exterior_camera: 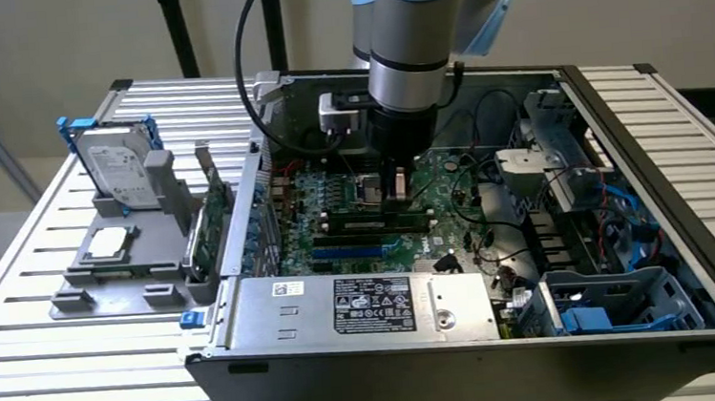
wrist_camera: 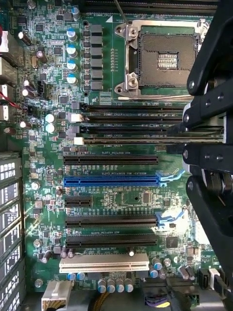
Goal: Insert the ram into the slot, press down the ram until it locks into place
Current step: 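Insert the ram into the slot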
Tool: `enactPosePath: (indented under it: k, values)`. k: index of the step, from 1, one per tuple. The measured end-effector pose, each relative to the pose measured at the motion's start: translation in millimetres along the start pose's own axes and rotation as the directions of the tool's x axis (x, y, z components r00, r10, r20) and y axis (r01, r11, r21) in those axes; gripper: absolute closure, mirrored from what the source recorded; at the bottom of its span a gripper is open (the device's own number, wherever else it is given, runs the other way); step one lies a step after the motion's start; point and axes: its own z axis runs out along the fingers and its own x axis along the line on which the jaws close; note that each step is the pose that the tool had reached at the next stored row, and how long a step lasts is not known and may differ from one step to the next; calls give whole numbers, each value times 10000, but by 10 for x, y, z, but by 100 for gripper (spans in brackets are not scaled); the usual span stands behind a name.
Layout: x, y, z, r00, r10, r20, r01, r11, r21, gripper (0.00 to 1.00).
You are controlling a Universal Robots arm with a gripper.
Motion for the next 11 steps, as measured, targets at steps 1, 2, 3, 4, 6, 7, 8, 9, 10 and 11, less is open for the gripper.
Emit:
enactPosePath:
  k: [1, 2, 3, 4, 6, 7, 8, 9, 10, 11]
  values:
    - [2, 1, -32, 10000, 0, -1, 0, 10000, -2, 80]
    - [4, 3, -72, 10000, 0, 1, 0, 10000, -2, 80]
    - [6, 7, -106, 10000, -1, 0, 1, 10000, -4, 80]
    - [8, 14, -132, 10000, -1, -1, 1, 10000, -4, 80]
    - [10, 34, -162, 10000, -1, 0, 1, 10000, -3, 80]
    - [11, 45, -167, 10000, -1, 1, 1, 10000, -3, 80]
    - [12, 55, -172, 10000, -1, 0, 1, 10000, -3, 80]
    - [12, 66, -173, 10000, -1, 1, 1, 10000, -2, 80]
    - [12, 74, -172, 10000, 0, 3, 0, 10000, -1, 88]
    - [12, 75, -172, 10000, 0, 3, 0, 10000, -1, 88]
